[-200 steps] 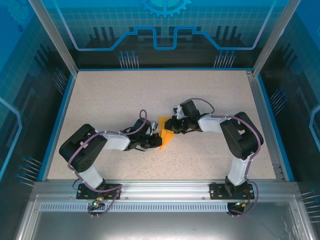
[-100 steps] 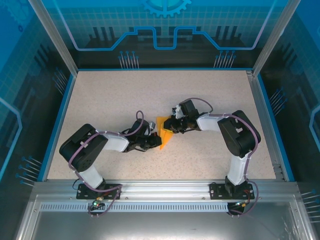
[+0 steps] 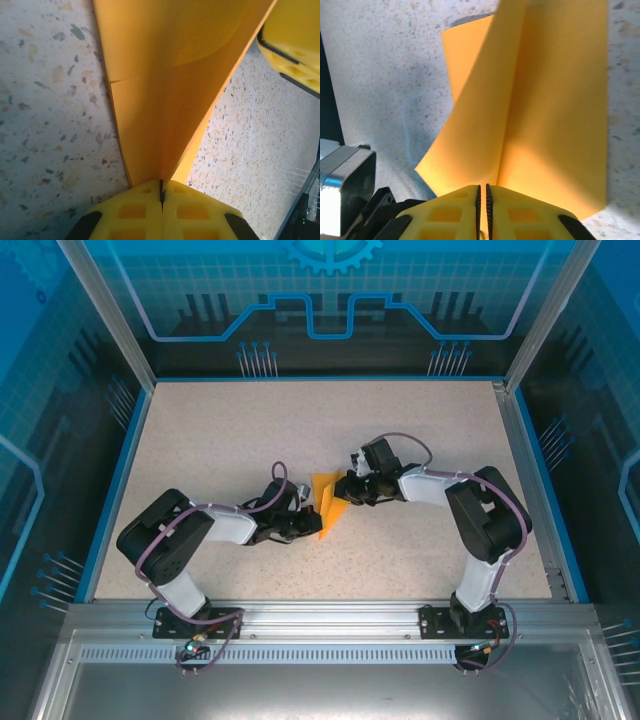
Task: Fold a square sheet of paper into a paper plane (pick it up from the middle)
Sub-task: Fourth fold the wing at the center of the table.
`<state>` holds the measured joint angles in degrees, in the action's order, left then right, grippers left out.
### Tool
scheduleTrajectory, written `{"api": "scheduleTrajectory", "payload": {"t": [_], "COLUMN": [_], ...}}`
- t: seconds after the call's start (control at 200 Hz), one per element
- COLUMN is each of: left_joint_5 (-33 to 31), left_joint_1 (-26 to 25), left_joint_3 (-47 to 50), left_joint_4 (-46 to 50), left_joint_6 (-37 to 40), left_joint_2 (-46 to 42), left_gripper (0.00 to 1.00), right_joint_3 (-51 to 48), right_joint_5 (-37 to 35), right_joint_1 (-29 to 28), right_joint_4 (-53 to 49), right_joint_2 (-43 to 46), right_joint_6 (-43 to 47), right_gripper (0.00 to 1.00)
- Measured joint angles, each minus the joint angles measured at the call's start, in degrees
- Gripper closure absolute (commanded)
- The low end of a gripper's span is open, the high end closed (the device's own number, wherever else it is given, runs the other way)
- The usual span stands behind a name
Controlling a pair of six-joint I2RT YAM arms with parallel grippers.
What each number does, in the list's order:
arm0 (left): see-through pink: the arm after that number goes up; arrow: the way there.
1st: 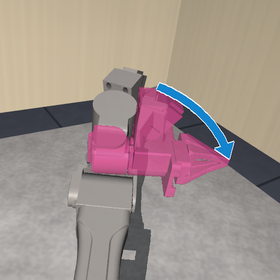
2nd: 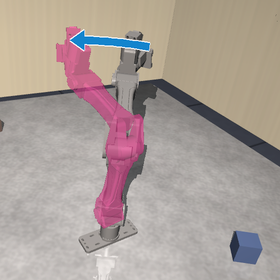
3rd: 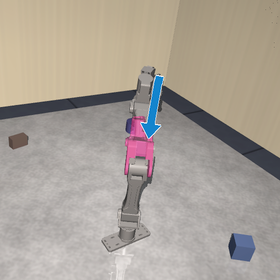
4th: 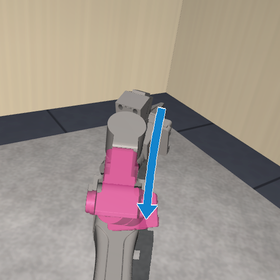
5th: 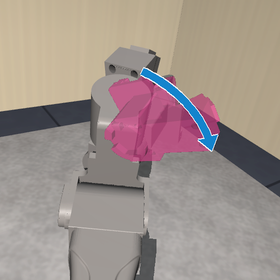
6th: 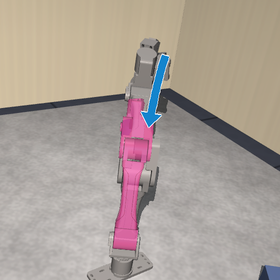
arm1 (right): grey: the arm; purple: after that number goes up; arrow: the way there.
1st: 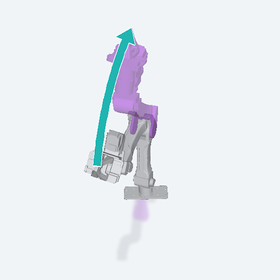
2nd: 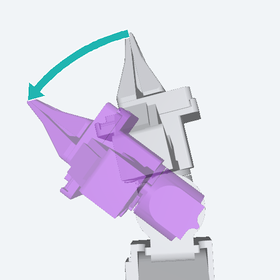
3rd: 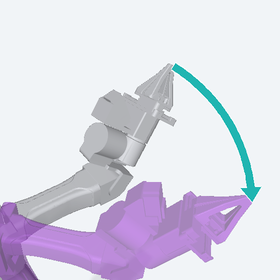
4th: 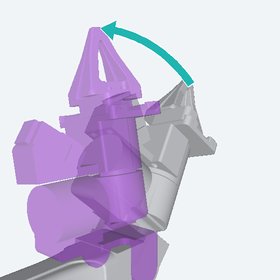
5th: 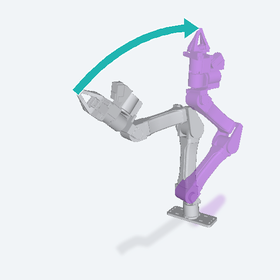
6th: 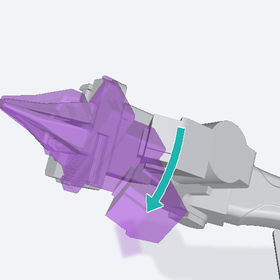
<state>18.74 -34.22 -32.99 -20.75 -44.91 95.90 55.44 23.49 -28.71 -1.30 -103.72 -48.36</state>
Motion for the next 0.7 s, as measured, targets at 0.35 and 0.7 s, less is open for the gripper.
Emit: {"api": "scheduleTrajectory", "payload": {"t": [0.35, 0.7], "left_joint_5": [0.0, 0.7], "left_joint_1": [0.0, 0.5], "left_joint_3": [0.0, 0.0], "left_joint_4": [0.2, 3.5], "left_joint_6": [1.6, 5.5], "left_joint_2": [-0.1, -1.5], "left_gripper": [1.0, 1.0], "right_joint_3": [4.0, -0.7], "right_joint_5": [-3.7, -6.4], "right_joint_1": [0.2, -0.7], "right_joint_4": [-5.0, -4.5], "right_joint_2": [-5.2, -1.7], "right_joint_6": [2.2, 0.4], "right_gripper": [0.89, 0.89]}}
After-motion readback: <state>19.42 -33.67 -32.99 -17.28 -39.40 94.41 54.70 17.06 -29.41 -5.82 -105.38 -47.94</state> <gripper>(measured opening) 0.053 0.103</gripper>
